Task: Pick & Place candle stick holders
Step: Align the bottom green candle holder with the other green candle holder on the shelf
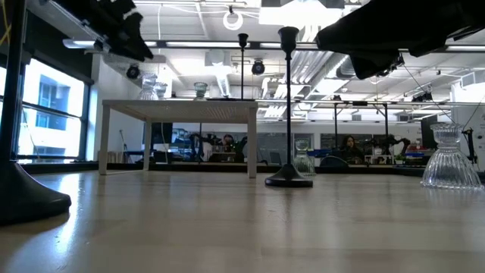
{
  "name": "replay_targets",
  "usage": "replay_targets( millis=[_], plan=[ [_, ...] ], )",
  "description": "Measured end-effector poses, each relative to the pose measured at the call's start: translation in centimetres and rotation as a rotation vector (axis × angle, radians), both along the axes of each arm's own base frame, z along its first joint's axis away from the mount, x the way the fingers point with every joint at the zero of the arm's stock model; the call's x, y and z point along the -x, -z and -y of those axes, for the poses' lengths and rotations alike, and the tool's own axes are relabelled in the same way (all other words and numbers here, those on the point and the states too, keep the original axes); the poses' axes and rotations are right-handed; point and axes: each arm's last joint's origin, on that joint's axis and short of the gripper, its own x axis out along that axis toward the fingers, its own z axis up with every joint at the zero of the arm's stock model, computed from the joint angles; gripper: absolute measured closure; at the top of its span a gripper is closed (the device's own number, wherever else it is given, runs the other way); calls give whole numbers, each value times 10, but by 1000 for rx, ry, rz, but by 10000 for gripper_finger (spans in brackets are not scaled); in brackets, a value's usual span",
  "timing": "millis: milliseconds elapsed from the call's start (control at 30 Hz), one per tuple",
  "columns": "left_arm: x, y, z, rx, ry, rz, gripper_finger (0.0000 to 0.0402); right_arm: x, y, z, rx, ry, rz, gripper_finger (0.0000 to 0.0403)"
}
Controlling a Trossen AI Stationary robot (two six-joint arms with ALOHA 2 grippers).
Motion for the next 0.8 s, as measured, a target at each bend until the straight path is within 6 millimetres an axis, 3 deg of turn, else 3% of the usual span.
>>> replay_targets(
  millis=[200, 500, 800],
  plan=[
    [3, 0, 38, -22, 235, 42, 255, 4, -5, 3, -10, -3, -26, 402],
    [-31, 42, 92, -112, 552, 51, 391, 36, -37, 9, -94, 45, -170, 403],
    [-54, 71, 140, -132, 743, 109, 390, 53, -75, -19, -204, 160, -471, 403]
  ],
)
